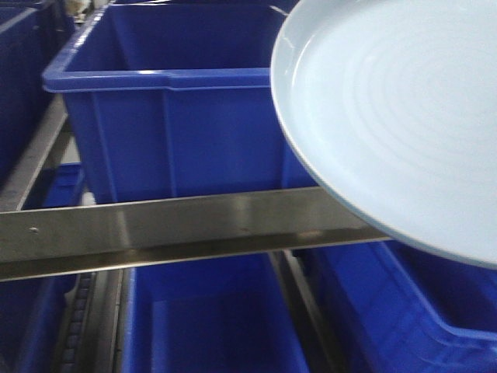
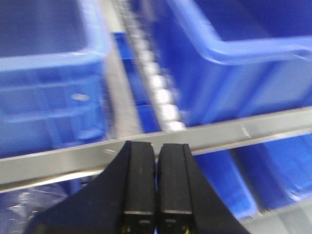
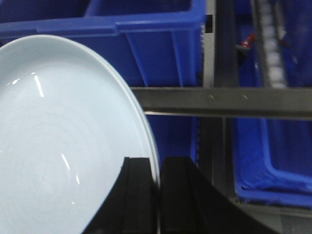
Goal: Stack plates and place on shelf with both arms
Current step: 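Position the held plates above the open blue bin on the shelf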
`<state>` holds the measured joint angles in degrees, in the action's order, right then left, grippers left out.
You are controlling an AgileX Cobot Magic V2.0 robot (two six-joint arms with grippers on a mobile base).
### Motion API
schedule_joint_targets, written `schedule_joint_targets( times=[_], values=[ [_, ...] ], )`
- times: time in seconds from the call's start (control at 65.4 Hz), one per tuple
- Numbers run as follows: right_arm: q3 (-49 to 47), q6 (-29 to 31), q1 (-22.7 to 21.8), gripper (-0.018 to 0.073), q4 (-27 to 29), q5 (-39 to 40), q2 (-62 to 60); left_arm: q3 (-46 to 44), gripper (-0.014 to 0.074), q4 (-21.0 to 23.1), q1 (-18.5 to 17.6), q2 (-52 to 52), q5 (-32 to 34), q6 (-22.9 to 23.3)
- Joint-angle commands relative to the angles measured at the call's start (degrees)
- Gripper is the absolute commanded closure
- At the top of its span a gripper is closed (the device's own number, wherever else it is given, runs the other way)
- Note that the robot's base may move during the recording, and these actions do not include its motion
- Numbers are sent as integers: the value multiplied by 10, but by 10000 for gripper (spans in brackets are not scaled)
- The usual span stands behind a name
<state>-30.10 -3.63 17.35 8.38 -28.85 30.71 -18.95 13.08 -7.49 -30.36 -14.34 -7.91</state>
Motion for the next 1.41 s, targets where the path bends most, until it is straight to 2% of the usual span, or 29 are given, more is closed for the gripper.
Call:
schedule_joint_targets(
  times=[0.0,1.392],
  values=[
    [-17,2,-3,544,4,54,-1,-17,509,2,-3,-5,49,1],
    [-17,2,-3,544,4,54,-1,-17,509,2,-3,-5,49,1]
  ],
)
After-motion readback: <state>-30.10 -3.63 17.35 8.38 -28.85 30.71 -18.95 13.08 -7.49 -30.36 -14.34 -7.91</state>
